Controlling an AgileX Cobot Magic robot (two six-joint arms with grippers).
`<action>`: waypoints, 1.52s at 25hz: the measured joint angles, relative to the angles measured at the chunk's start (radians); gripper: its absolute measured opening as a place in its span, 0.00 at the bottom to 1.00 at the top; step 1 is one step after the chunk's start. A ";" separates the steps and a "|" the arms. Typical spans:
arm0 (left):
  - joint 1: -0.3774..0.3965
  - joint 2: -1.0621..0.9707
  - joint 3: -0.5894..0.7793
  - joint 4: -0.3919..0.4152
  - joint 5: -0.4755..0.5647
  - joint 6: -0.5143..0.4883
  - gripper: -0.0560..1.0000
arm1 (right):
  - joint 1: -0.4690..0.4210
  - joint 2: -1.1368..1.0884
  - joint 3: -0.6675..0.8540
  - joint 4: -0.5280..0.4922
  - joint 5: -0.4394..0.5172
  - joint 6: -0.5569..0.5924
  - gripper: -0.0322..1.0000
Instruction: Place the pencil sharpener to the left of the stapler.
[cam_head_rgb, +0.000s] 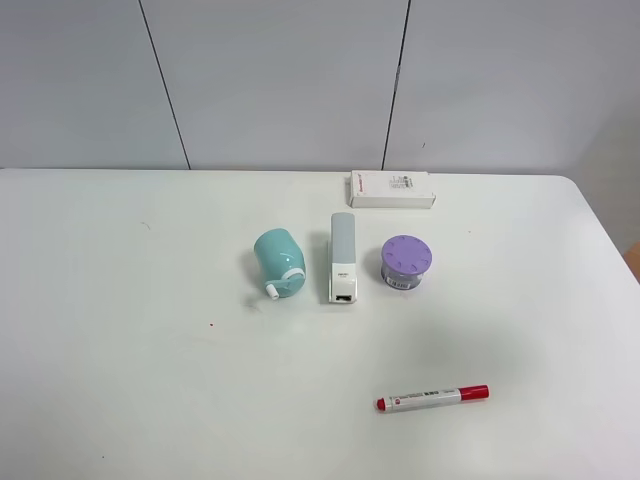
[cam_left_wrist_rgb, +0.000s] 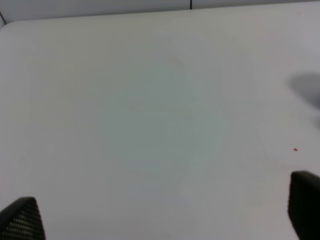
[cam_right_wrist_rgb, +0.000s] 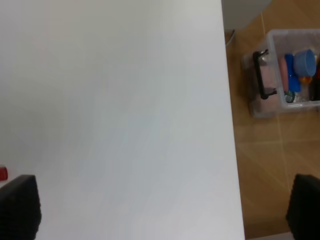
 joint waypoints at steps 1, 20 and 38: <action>0.000 0.000 0.000 0.000 0.000 0.000 0.99 | 0.000 -0.020 0.026 0.012 0.000 0.008 0.99; 0.000 0.000 0.000 0.000 0.000 0.000 0.99 | 0.000 -0.490 0.353 0.046 -0.131 0.121 0.99; 0.000 0.000 0.000 0.000 0.000 0.000 0.99 | 0.000 -0.641 0.373 0.083 -0.160 0.107 0.99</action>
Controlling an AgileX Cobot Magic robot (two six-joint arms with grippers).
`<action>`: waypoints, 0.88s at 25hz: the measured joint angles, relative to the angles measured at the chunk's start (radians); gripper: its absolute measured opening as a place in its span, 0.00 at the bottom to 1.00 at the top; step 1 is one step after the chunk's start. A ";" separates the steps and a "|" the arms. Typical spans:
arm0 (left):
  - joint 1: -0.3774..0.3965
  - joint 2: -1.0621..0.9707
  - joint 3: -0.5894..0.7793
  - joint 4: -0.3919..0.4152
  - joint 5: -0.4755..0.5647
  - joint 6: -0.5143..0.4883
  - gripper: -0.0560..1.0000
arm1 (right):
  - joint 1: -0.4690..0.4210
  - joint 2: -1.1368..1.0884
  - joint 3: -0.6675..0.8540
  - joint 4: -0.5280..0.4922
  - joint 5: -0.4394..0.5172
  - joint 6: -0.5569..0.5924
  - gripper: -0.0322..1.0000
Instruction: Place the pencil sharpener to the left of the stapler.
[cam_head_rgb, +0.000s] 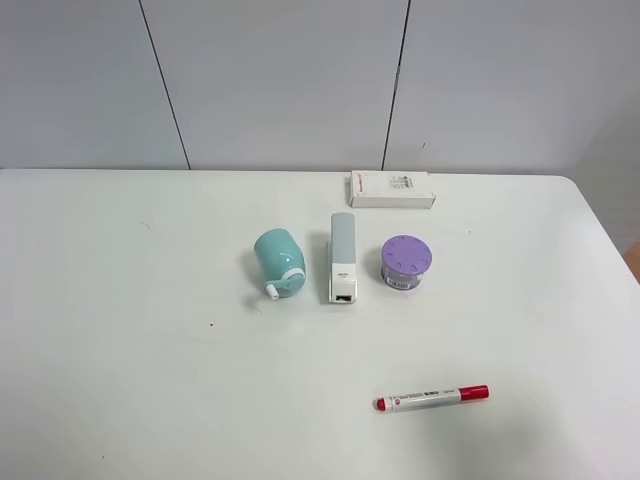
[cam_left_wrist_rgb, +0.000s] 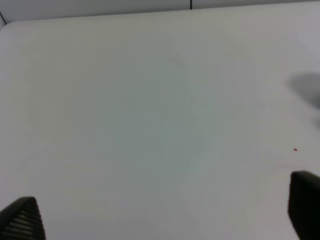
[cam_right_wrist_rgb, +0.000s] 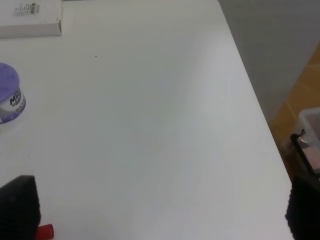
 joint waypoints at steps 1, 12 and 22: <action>0.000 0.000 0.000 0.000 0.000 0.000 0.99 | 0.000 -0.001 0.000 0.000 0.000 -0.001 0.99; 0.000 0.000 0.000 0.000 0.000 0.000 0.99 | 0.000 -0.001 0.000 0.000 0.000 -0.007 0.99; 0.000 0.000 0.000 0.000 0.000 0.000 0.99 | 0.000 -0.001 0.000 0.000 0.000 -0.007 0.99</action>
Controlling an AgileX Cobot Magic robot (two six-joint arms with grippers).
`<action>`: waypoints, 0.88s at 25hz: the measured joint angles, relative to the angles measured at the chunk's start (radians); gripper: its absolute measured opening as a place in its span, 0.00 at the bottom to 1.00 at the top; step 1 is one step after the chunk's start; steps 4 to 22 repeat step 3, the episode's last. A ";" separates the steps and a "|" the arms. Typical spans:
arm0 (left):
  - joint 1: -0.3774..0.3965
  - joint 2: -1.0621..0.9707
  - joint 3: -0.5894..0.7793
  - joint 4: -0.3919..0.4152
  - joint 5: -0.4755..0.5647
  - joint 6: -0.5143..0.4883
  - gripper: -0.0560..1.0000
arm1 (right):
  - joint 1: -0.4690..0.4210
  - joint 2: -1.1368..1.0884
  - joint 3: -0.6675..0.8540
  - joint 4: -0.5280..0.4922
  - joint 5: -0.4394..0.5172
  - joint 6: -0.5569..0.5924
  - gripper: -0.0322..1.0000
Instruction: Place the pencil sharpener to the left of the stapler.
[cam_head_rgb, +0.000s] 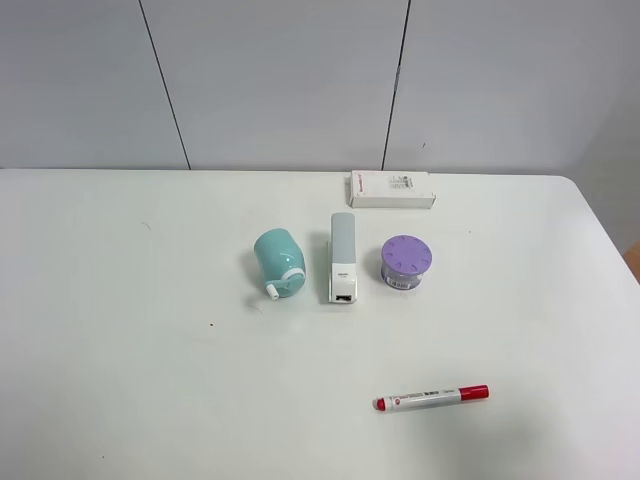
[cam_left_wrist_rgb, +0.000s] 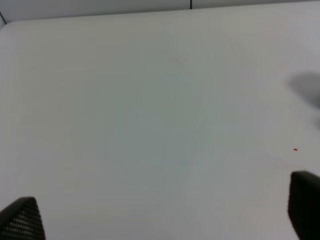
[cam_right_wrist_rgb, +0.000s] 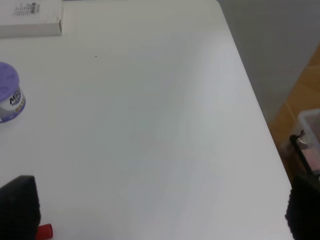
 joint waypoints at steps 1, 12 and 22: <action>0.000 0.000 0.000 0.000 0.000 0.000 0.99 | 0.000 0.000 0.000 0.000 0.000 0.000 0.99; 0.000 0.000 0.000 0.000 0.000 0.000 0.99 | 0.000 0.000 0.000 0.000 0.000 0.000 0.99; 0.000 0.000 0.000 0.000 0.000 0.000 0.99 | 0.000 0.000 0.000 0.000 0.000 0.000 0.99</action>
